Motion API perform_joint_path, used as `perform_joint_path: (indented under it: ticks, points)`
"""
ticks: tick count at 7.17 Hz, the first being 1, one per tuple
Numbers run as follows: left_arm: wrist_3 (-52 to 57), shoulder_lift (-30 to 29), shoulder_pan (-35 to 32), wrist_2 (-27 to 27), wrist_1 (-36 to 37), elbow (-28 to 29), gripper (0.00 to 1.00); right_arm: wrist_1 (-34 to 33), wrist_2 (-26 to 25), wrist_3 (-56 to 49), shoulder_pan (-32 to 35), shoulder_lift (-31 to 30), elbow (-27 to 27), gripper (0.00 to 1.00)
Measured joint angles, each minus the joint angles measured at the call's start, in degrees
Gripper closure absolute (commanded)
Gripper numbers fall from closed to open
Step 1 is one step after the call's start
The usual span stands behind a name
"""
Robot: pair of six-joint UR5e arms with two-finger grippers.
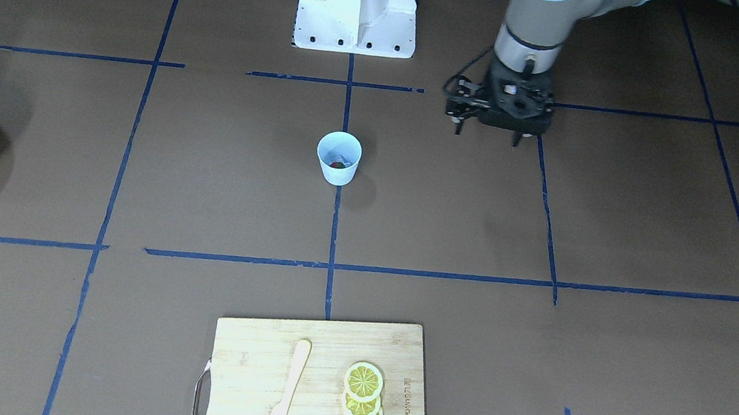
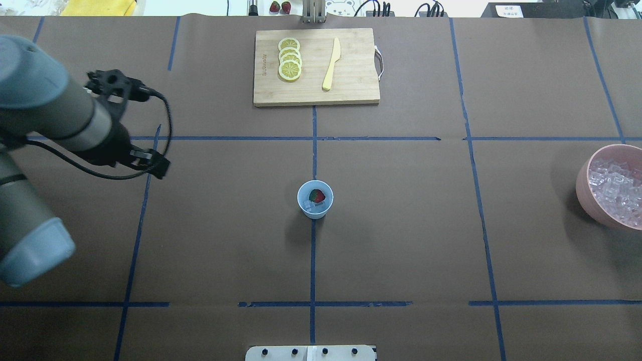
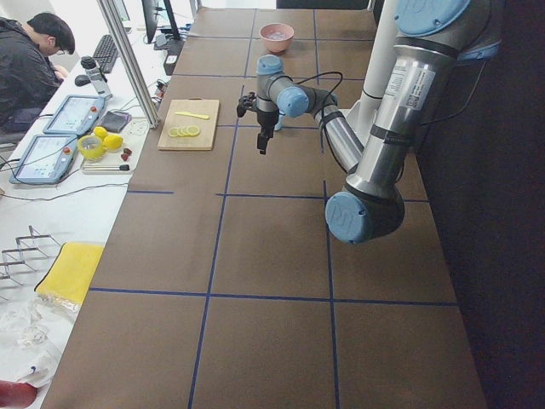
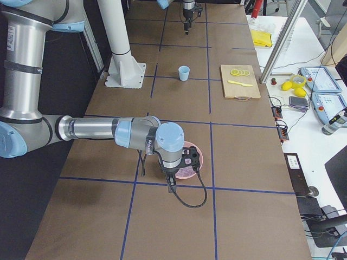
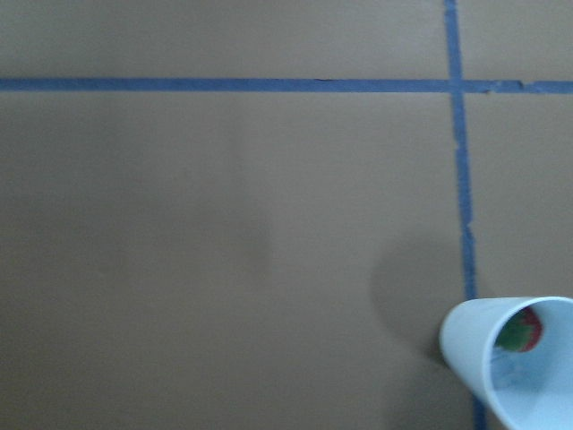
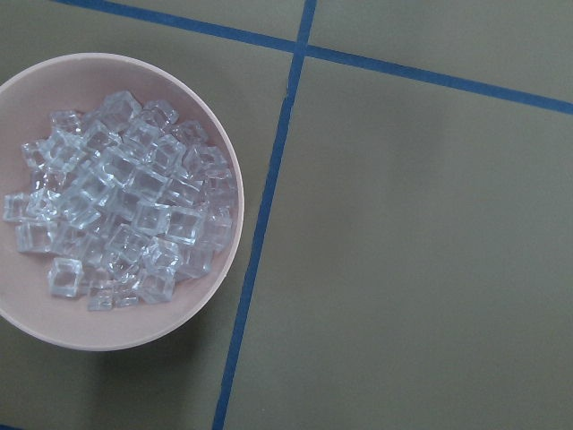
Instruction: Put ice and strawberries in cup
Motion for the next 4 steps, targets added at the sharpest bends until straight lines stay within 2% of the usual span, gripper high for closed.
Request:
perform_joint_path:
  ticks: [2,4]
  points:
    - [21.43,7.58,-13.55,-7.79,-0.01,2.53,0.0,0.0,0.0,0.05,0.0,0.04,-0.13,0.0]
    - [39.74,10.98,-26.82,-14.02,-0.35,11.59,0.0,0.0,0.04,0.06,0.0,0.05,-0.15,0.0]
